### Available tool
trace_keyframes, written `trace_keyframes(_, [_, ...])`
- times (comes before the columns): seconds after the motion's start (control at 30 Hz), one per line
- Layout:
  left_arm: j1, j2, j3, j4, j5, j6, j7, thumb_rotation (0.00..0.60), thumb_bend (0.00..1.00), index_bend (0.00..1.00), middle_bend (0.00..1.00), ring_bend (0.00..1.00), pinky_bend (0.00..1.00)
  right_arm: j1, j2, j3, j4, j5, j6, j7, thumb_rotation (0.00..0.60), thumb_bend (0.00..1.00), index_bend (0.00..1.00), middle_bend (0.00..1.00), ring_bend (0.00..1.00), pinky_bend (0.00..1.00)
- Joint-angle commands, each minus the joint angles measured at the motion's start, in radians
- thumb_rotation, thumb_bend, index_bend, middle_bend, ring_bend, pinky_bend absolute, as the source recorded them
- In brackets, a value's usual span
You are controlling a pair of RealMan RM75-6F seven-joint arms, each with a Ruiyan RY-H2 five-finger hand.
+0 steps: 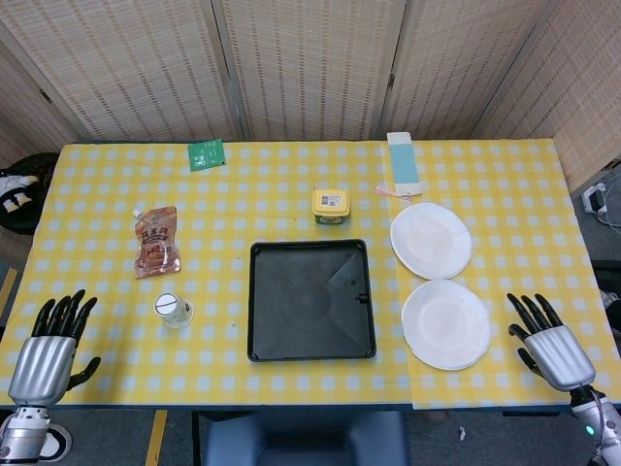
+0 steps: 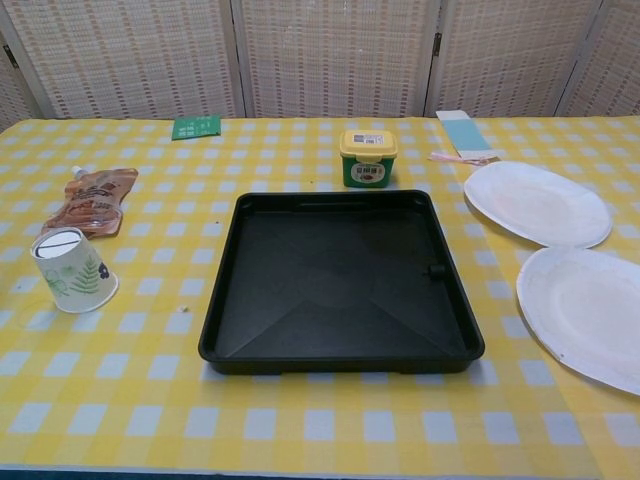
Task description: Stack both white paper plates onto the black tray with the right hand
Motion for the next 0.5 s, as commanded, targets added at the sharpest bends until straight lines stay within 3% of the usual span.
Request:
trace_keyframes(0.03, [-0.005,0.004,0.002,-0.001,-0.006,-0.016,-0.015,0.6,0.28,0.0,0.0,0.0,0.0,0.021,-0.072,-0.007,0.107,0.006,-0.029,0.057,0.6,0.4,0.45,0.0,0.0,0.0])
trace_keyframes(0.5, [0.002,0.021,0.008,-0.006,-0.015,-0.014,-0.023,0.6,0.28,0.0,0.0,0.0,0.0,0.059,-0.243,-0.034,0.366,-0.001,-0.031,0.161,0.6,0.4,0.45,0.0,0.0,0.0])
